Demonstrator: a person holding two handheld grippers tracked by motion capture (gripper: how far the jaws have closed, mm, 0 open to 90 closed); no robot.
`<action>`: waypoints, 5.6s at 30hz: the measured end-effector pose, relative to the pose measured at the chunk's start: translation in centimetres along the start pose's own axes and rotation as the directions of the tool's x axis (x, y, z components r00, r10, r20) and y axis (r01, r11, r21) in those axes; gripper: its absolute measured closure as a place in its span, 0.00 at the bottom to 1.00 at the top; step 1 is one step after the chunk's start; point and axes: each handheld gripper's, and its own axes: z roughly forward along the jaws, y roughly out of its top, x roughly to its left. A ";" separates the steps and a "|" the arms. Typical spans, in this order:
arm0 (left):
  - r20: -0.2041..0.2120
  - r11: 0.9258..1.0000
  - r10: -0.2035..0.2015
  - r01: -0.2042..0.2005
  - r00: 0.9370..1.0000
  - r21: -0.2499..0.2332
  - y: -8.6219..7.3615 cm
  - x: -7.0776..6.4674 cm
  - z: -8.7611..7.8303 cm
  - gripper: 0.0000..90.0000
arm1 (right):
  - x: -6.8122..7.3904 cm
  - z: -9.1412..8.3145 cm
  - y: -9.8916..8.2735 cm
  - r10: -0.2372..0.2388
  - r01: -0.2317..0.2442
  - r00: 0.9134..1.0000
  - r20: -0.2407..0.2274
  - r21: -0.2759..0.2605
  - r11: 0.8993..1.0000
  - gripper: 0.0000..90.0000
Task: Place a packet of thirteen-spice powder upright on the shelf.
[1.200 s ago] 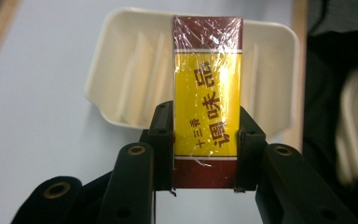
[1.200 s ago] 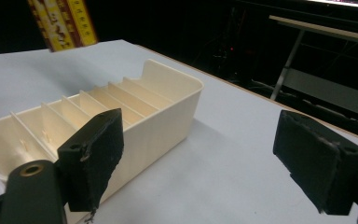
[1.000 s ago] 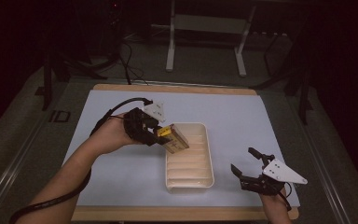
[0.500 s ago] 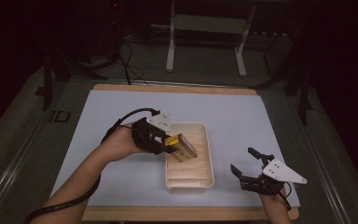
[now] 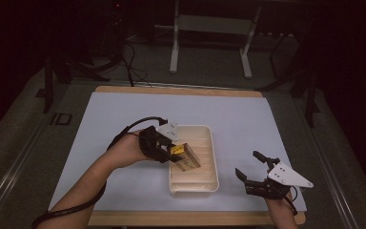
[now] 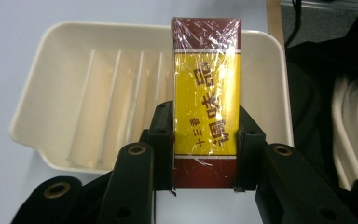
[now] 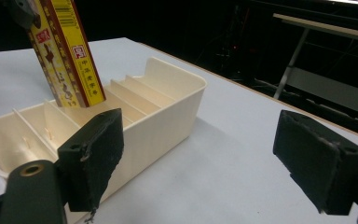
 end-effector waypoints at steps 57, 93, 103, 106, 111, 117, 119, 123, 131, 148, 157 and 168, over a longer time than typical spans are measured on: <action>0.064 0.990 0.035 -0.044 0.997 0.137 0.4 0.9 6.1 0.75 | 0.0 -0.1 0.0 -0.007 0.007 1.000 -0.004 0.001 1.000 0.18; 0.056 1.000 0.010 -0.011 0.998 0.007 1.1 0.6 5.7 0.66 | 0.0 -0.1 0.1 -0.007 0.007 1.000 -0.002 -0.002 1.000 0.18; 0.031 0.999 -0.016 0.018 0.999 -0.045 0.5 0.3 2.8 0.67 | 0.0 -0.1 0.1 -0.005 0.005 1.000 -0.001 -0.003 1.000 0.18; 0.025 0.998 -0.024 0.026 0.999 -0.057 0.3 0.2 2.0 0.67 | 0.0 -0.1 0.1 -0.006 0.006 1.000 0.000 -0.003 1.000 0.18; 0.006 0.996 -0.045 0.046 0.999 -0.078 -0.3 -0.1 0.6 0.67 | 0.0 -0.1 0.1 -0.008 0.008 1.000 0.001 -0.002 1.000 0.18; -0.014 0.991 -0.115 0.114 0.993 -0.069 -1.6 0.1 -0.5 0.66 | 0.0 -0.1 0.1 -0.006 0.006 1.000 0.000 0.000 1.000 0.18; -0.026 0.988 -0.134 0.132 0.991 -0.081 -2.1 0.2 -0.8 0.63 | 0.1 -0.1 0.1 -0.006 0.006 1.000 0.000 0.001 1.000 0.18; -0.030 0.977 -0.179 0.174 0.983 -0.124 -3.3 0.2 -1.8 0.59 | 0.1 -0.1 0.1 -0.005 0.005 1.000 0.002 0.001 1.000 0.18; -0.120 0.943 -0.287 0.258 0.950 -0.210 -5.2 -0.3 -3.0 0.31 | 0.0 -0.1 0.1 -0.005 0.005 1.000 0.010 0.001 1.000 0.18; -0.208 0.882 -0.431 0.361 0.878 -0.302 -9.8 -1.6 -3.3 0.01 | 0.1 -0.1 0.0 -0.007 0.006 1.000 0.011 0.006 1.000 0.18; -0.231 0.855 -0.478 0.388 0.847 -0.344 -11.9 -2.7 -3.3 0.01 | 0.2 0.0 0.0 -0.009 0.009 1.000 0.015 0.008 1.000 0.18; -0.236 0.838 -0.509 0.413 0.828 -0.358 -13.7 -3.9 -2.1 0.01 | 0.2 0.0 -0.1 -0.014 0.014 1.000 0.016 0.008 1.000 0.18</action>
